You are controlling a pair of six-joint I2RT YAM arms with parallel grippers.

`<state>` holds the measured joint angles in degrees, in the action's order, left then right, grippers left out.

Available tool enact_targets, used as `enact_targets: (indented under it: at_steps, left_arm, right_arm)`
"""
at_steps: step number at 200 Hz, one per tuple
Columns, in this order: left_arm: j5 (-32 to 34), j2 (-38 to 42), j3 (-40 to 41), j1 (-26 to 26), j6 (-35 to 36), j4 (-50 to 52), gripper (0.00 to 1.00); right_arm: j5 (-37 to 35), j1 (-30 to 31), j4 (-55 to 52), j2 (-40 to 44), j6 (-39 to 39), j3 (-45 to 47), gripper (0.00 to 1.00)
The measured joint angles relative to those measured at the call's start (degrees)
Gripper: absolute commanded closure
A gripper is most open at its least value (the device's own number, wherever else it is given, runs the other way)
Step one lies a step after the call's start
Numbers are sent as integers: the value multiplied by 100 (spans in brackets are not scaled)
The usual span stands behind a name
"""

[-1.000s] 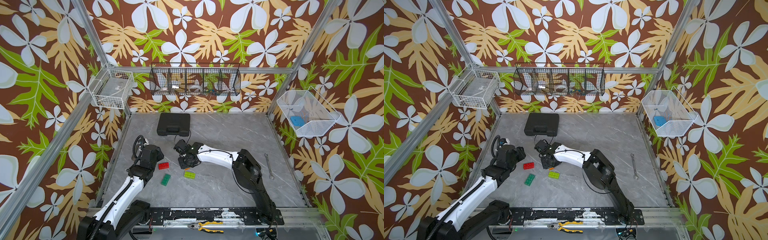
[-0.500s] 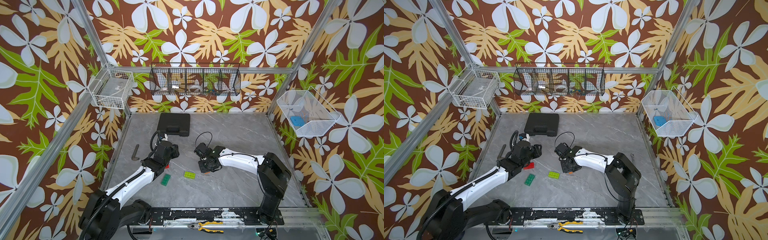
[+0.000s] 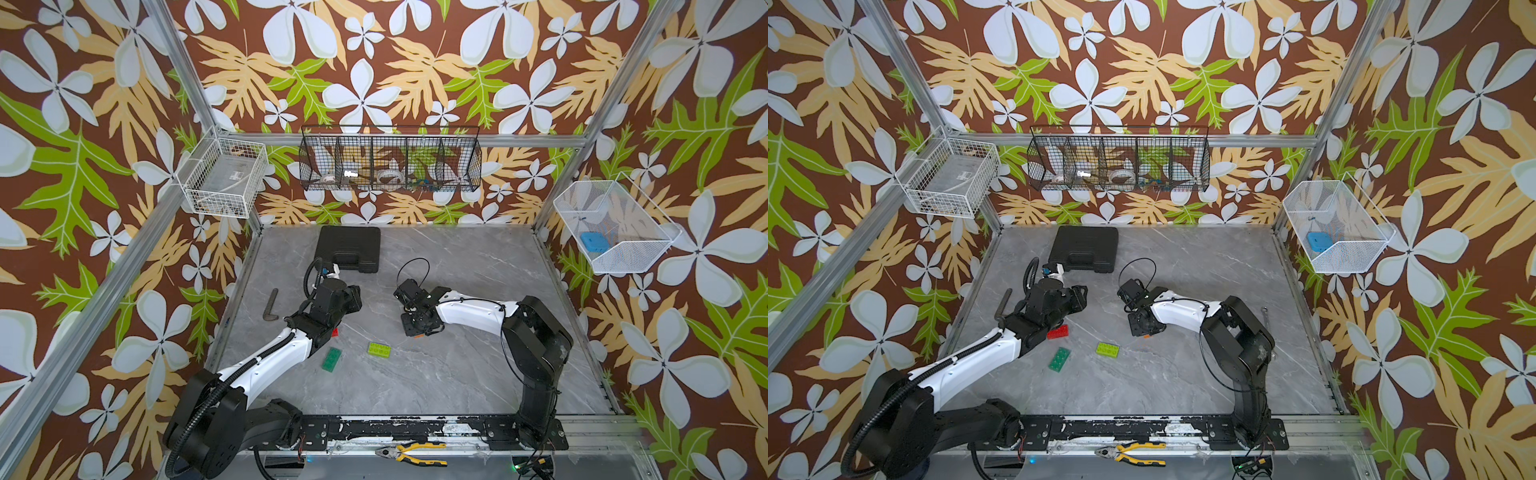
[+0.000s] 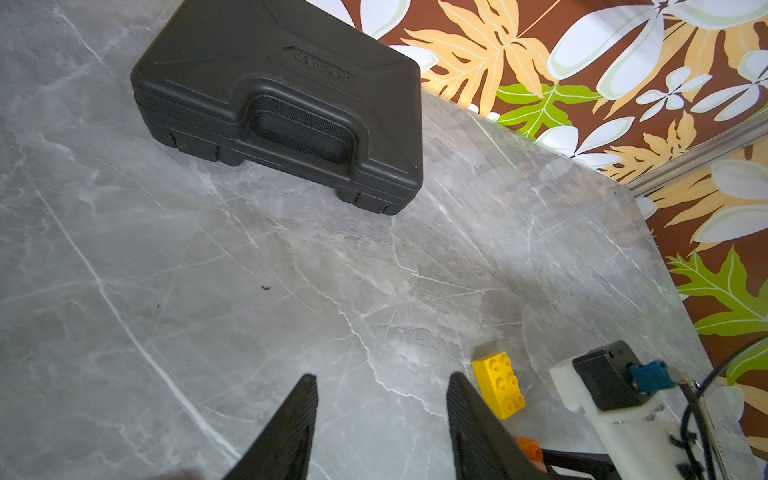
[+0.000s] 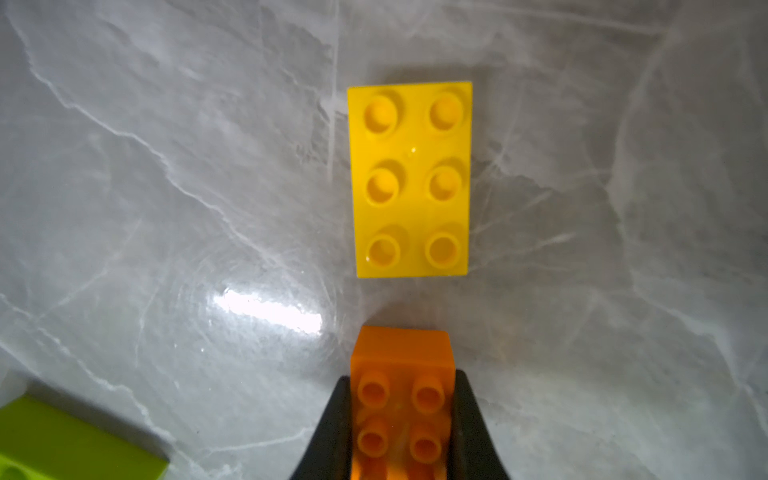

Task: Assemble a rectangle with lego
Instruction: Place the lego brick at the center of the board.

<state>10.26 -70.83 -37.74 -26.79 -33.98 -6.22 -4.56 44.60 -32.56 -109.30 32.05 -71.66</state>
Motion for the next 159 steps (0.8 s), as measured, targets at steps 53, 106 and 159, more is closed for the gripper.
enact_targets:
  at_steps: [53, 106, 159]
  left_arm:
    - [39, 57, 52, 0, 2, -4, 47]
    - [90, 101, 98, 0, 2, 0, 47]
    - [120, 144, 101, 0, 11, 0, 47]
  right_arm:
    - [-35, -7, 42, -46, -98, -37, 76]
    - [-90, -44, 164, -151, -122, -118, 67]
    - [-214, -72, -63, -31, -166, -96, 49]
